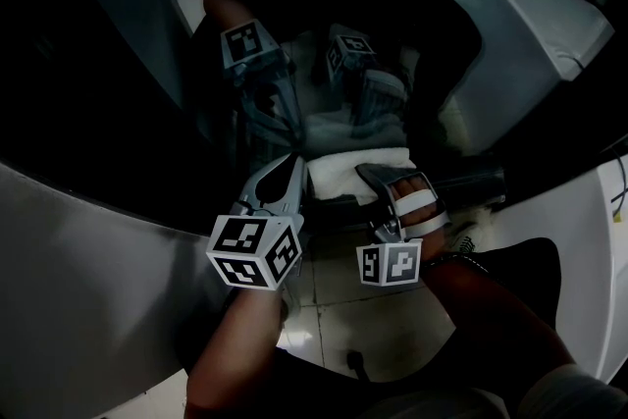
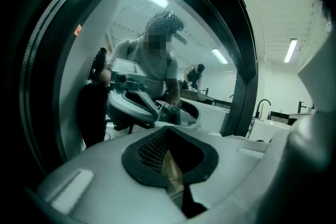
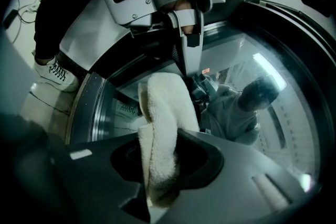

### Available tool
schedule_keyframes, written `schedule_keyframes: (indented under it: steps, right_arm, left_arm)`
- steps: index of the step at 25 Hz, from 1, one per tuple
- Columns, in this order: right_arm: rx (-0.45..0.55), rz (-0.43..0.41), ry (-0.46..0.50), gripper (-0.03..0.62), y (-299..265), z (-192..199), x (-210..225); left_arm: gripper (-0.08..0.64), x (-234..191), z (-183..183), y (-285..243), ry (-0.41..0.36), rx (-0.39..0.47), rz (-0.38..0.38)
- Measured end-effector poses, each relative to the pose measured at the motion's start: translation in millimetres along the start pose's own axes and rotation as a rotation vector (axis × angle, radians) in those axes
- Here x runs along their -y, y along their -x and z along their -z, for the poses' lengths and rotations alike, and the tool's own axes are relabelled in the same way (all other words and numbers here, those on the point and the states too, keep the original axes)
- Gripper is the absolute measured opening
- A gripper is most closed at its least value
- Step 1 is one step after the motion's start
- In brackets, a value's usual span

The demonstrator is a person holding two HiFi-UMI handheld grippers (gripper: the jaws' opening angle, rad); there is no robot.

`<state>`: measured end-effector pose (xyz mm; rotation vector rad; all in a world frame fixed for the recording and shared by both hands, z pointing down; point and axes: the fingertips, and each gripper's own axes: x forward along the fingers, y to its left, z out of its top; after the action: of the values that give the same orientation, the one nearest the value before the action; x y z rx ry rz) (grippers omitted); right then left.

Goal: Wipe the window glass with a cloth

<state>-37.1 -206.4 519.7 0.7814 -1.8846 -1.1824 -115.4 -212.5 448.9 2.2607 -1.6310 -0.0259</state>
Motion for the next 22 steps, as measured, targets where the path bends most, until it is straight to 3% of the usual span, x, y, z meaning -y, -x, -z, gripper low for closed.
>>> schedule_keyframes:
  steps: [17, 22]
  right_arm:
    - [-0.032, -0.141, -0.016, 0.1, -5, 2, -23]
    - [-0.027, -0.136, -0.033, 0.097, -6, 3, -24]
  left_arm:
    - [0.017, 5, 1, 1, -0.005, -0.009, 0.013]
    - [0.017, 5, 0, 1, -0.006, -0.004, 0.011]
